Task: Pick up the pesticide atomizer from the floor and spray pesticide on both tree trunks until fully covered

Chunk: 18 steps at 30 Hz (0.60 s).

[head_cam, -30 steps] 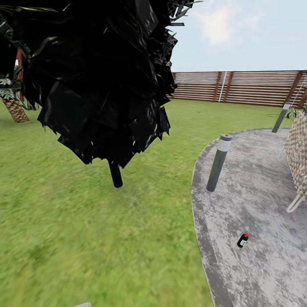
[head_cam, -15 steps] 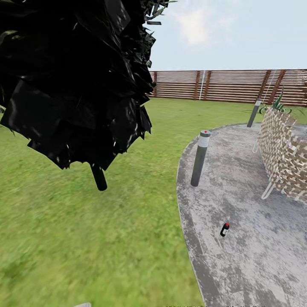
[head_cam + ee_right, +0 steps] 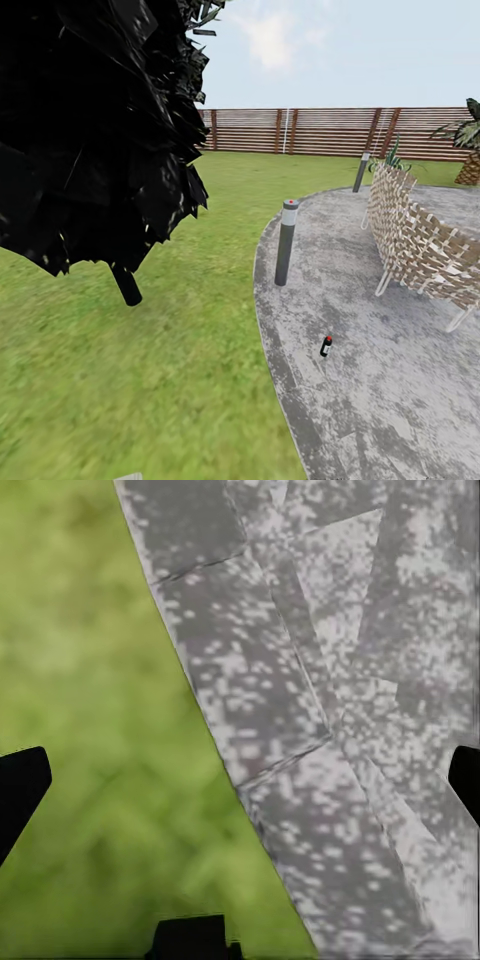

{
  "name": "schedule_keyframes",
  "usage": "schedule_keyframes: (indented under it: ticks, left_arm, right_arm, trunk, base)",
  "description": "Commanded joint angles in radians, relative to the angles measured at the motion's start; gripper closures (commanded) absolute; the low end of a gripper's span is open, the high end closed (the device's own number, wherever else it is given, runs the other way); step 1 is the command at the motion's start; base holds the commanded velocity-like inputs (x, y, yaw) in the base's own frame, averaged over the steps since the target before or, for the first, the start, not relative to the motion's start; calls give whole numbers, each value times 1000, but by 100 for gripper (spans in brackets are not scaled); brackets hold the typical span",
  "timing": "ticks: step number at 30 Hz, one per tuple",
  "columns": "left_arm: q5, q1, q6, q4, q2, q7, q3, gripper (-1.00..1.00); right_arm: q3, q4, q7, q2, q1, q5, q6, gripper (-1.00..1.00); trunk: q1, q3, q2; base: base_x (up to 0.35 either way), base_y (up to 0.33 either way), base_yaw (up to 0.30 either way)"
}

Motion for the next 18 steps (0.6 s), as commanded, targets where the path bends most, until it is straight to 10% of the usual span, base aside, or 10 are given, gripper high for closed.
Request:
schedule_keyframes:
  ticks: [1, 18]
  left_arm:
    - [5, 0, -3, 1, 0, -1, 1, -100]
    - [5, 0, -3, 1, 0, -1, 1, -100]
  right_arm:
    - [-1, 1, 1, 0, -1, -1, -3, -100]
    - [-1, 1, 1, 0, -1, -1, -3, -100]
  trunk:
    - [0, -1, 0]
    - [0, -8, 0]
  base:
    - [0, 0, -265]
    - [0, 0, -265]
